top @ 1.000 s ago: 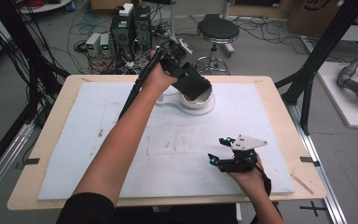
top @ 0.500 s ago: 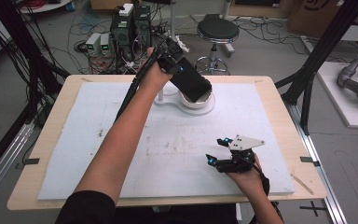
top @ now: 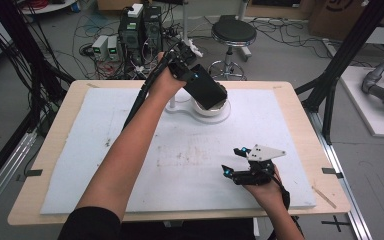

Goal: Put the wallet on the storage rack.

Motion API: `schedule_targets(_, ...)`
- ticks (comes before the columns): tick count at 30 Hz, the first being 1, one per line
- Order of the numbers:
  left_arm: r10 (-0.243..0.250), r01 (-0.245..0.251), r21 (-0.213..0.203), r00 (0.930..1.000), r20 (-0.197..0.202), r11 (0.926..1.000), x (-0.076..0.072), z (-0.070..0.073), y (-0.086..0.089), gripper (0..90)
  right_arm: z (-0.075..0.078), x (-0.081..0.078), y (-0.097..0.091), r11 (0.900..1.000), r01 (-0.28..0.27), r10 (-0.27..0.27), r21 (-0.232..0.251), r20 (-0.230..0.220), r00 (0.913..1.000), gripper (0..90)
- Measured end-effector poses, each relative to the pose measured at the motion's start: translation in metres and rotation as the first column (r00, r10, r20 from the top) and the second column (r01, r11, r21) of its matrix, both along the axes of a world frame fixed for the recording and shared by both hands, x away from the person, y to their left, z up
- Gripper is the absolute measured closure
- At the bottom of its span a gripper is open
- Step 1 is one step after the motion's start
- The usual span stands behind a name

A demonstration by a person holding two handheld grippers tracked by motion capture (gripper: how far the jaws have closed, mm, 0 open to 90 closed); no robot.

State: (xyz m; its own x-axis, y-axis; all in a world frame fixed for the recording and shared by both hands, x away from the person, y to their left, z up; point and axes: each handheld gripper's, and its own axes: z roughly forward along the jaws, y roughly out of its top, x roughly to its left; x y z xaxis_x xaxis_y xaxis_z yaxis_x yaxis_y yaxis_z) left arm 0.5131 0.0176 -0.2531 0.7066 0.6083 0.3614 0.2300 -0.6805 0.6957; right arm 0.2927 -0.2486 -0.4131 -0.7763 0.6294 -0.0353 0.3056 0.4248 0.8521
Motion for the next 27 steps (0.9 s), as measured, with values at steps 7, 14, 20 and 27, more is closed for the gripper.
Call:
schedule_targets(7,0.013,-0.013,-0.022,0.9999,-0.004,0.9997,-0.003,-0.001,0.012,52.7,0.000,-0.001,0.001,1.0000,0.004,-0.004,-0.001,0.005,1.0000,26.8)
schedule_targets(14,0.005,-0.008,-0.076,0.9992,-0.040,0.9971,-0.003,-0.004,0.021,51.5,0.000,0.000,0.003,1.0000,0.002,-0.002,-0.002,0.002,1.0000,26.7)
schedule_targets(20,-0.021,0.011,-0.149,0.9978,-0.064,0.9888,-0.007,-0.001,0.027,50.0,-0.001,0.000,0.004,0.9999,-0.004,0.004,-0.010,-0.003,1.0000,26.4)
schedule_targets(27,-0.079,0.056,-0.251,0.9936,-0.081,0.9664,-0.022,0.009,0.041,48.5,0.000,0.001,0.003,1.0000,-0.001,0.001,-0.006,0.002,1.0000,26.4)
